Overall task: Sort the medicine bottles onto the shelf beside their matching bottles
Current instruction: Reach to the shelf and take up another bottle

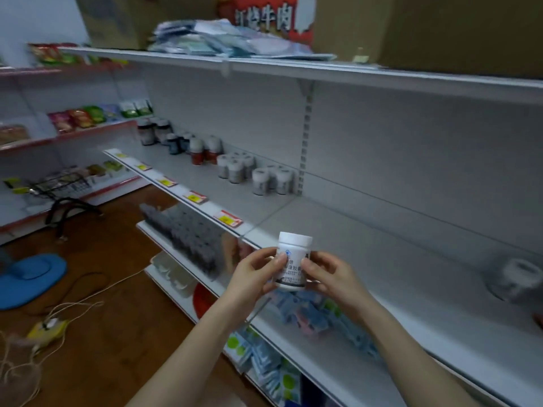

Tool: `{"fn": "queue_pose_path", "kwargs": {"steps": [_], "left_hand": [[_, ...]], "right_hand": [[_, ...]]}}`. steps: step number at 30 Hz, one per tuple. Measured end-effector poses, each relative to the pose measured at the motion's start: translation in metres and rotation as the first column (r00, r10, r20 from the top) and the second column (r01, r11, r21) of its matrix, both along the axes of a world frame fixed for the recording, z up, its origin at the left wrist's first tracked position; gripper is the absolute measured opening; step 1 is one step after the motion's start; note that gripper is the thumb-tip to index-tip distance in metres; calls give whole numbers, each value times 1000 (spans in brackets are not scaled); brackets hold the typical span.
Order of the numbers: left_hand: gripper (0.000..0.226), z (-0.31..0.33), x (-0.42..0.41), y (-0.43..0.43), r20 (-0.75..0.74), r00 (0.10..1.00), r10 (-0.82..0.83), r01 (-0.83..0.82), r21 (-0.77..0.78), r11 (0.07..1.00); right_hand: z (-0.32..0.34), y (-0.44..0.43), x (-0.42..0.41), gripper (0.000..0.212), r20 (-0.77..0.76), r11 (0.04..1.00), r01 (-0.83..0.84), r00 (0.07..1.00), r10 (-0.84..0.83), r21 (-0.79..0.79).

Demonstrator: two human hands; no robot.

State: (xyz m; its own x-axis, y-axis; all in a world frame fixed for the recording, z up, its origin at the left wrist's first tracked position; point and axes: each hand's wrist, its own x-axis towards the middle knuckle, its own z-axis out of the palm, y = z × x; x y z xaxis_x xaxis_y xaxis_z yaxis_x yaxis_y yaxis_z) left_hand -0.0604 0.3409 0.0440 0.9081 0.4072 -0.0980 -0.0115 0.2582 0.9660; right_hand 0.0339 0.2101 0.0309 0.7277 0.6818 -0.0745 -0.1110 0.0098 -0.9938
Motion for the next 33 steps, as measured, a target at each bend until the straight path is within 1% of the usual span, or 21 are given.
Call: {"fn": "queue_pose_path", "kwargs": {"steps": [2,6,8,10,11,16,18,21,23,26,29,31,33], "left_hand": [[17,-2,-4,29,-1,1000,30,-30,-11,999],[27,-11,-3,73,-11,998,55,-55,-10,998],[25,-16,4,92,-14,998,66,-66,-24,998],[18,-22,12,110,-18,998,67,-68,-46,997],[16,-25,18,118,-19,998,63,-64,-56,996],[25,-42,54,157,-51,997,61,-65,-93,994],[25,-42,73,173,-88,995,56,-61,-54,997],[16,-39,101,197,-140,987,76,-72,32,997],[16,-35,120,212,-154,985,75,-65,71,995],[16,-31,142,229,-157,985,68,-51,109,993],[9,-31,163,243,-171,983,64,-28,208,978],[7,-33,179,252,-168,986,21,21,243,970],[7,-37,196,259,-156,988,-15,58,273,960]], "right_hand": [[0,30,-2,16,-2,1000,-19,1000,19,-3],[-3,75,1,24,-13,999,-36,999,36,-23],[-6,95,8,18,-21,999,-37,999,36,-27],[-9,113,17,9,-35,999,-32,999,31,-29],[-11,121,22,8,-43,999,-30,999,29,-33],[-27,161,60,9,-65,998,-16,998,12,-67],[-29,179,79,8,-54,997,-4,999,0,-80],[-28,201,105,12,-26,995,-13,1000,10,-99],[-24,215,121,16,-5,994,-8,1000,7,-107],[-18,229,139,14,9,995,7,1000,-6,-101],[-17,236,152,18,52,989,68,997,-62,-128],[-18,239,159,22,97,981,129,989,-116,-145],[-19,241,165,19,136,966,200,974,-179,-161]]}}
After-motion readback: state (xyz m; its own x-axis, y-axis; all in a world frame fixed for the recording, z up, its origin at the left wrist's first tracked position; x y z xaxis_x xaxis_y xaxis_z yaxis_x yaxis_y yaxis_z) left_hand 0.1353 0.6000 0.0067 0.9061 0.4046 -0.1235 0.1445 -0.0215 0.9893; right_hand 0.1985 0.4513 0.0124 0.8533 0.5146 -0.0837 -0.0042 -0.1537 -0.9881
